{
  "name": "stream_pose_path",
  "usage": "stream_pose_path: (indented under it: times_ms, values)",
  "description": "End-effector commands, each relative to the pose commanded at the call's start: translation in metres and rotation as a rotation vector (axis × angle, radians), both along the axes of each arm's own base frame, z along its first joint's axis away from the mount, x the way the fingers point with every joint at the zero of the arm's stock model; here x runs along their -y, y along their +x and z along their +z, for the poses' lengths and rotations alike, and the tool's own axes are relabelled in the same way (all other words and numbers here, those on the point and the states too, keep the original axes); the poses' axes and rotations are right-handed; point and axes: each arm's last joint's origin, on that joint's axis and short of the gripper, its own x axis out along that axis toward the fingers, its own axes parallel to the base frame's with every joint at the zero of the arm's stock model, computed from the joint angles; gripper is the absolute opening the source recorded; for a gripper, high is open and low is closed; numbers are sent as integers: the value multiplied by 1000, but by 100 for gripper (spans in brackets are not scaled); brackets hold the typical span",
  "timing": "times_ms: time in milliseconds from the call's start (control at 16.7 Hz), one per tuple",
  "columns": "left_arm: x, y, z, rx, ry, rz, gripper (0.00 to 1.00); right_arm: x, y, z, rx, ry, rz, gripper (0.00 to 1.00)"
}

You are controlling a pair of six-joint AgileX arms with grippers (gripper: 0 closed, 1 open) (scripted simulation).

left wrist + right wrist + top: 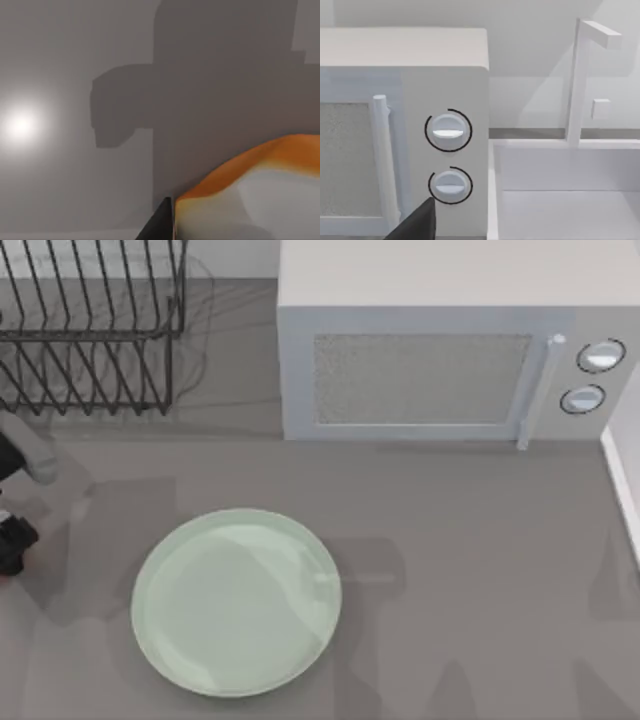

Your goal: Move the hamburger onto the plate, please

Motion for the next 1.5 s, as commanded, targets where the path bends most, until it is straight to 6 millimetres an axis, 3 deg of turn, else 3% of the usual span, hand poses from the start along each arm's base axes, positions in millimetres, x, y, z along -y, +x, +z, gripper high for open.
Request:
stream_pose_path:
  times_ms: [240, 720, 780, 960, 1380, 1500]
  values:
    - [0, 0, 0, 0, 0, 0, 2, 0, 0, 0, 0, 0, 0, 100]
    - [0, 0, 0, 0, 0, 0, 0, 0, 0, 0, 0, 0, 0, 100]
    - [2, -2, 22, 15, -25, 10, 0, 0, 0, 0, 0, 0, 0, 100]
    - [0, 1, 35, 25, -24, 13, 0, 0, 0, 0, 0, 0, 0, 100]
    - [1, -1, 113, 5, -26, 8, 0, 0, 0, 0, 0, 0, 0, 100]
    - [2, -2, 122, 15, -25, 10, 0, 0, 0, 0, 0, 0, 0, 100]
